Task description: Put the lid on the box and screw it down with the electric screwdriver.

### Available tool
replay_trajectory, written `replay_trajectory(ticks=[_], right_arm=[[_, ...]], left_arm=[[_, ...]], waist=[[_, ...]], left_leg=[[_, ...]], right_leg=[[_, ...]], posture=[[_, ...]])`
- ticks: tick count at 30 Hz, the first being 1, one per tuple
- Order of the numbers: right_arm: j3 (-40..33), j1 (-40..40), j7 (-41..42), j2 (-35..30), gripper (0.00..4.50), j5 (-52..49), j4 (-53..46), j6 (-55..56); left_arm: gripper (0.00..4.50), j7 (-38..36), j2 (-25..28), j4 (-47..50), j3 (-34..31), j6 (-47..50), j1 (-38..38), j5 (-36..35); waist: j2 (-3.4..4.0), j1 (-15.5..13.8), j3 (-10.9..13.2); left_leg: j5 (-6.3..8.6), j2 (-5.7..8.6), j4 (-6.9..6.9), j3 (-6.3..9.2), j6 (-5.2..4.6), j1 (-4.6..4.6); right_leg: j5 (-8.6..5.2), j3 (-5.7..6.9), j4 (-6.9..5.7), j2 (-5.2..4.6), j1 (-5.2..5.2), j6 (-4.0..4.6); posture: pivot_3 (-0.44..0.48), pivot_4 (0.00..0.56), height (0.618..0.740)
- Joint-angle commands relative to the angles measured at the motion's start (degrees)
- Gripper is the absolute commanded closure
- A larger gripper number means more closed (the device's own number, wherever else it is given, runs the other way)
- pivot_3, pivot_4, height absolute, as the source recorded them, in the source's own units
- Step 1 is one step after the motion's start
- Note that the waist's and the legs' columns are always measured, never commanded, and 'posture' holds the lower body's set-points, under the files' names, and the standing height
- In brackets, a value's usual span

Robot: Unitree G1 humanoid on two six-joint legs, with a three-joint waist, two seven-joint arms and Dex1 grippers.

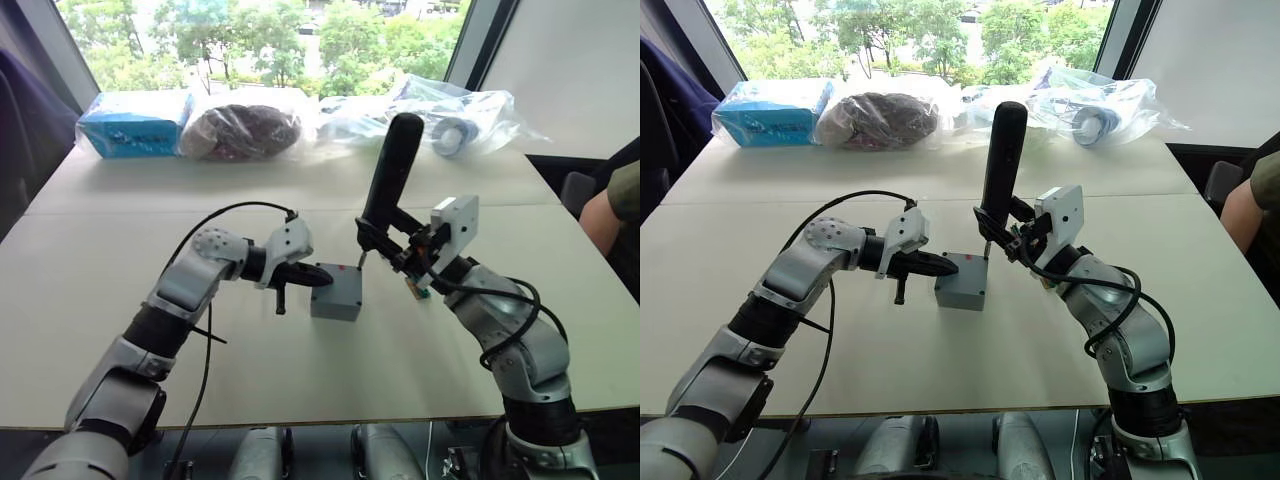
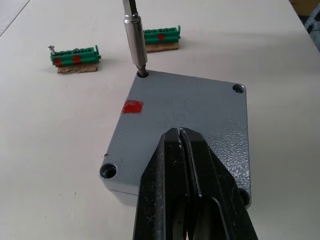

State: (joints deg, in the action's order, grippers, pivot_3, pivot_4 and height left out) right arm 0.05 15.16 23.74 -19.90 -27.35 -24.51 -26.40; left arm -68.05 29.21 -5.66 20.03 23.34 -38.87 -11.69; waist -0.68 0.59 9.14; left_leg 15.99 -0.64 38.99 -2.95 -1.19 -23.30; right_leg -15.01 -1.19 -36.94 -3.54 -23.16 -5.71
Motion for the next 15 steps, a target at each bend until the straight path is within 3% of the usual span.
replay_trajectory(ticks=[1, 9, 15], right_arm=[[2.2, -2.8, -0.6, 0.8, 2.73, 3.7, 2.9, 1.6], [5.1, -3.9, -2.7, 1.0, 2.73, 8.3, 5.2, 1.5], [5.0, -4.6, -2.6, 1.2, 2.73, 8.6, 6.2, 2.2]], left_arm=[[4.5, 0.1, 0.1, -1.8, 2.3, -0.2, 1.5, 2.7], [4.5, 0.3, -0.4, -3.1, 2.9, -0.8, 2.3, 3.6], [4.5, 0.3, -0.6, -3.7, 2.7, -0.7, 2.1, 3.3]], waist=[[-0.03, 0.0, -0.1], [-0.29, 0.0, -1.2], [-0.4, 0.0, -1.2]], left_leg=[[0.01, 0.0, 0.0, 0.01, -0.01, 0.03], [0.01, -0.01, 0.0, 0.03, -0.01, 0.08], [0.05, -0.03, -0.15, 0.08, -0.02, 0.67]], right_leg=[[-0.02, 0.0, -0.01, -0.01, 0.02, 0.03], [-0.04, 0.0, -0.02, -0.03, 0.06, 0.06], [-0.3, 0.05, 0.04, -0.11, 0.62, 0.52]], posture=[[0.0, 0.15, 0.74], [0.0, 0.15, 0.74], [0.0, 0.15, 0.74]])
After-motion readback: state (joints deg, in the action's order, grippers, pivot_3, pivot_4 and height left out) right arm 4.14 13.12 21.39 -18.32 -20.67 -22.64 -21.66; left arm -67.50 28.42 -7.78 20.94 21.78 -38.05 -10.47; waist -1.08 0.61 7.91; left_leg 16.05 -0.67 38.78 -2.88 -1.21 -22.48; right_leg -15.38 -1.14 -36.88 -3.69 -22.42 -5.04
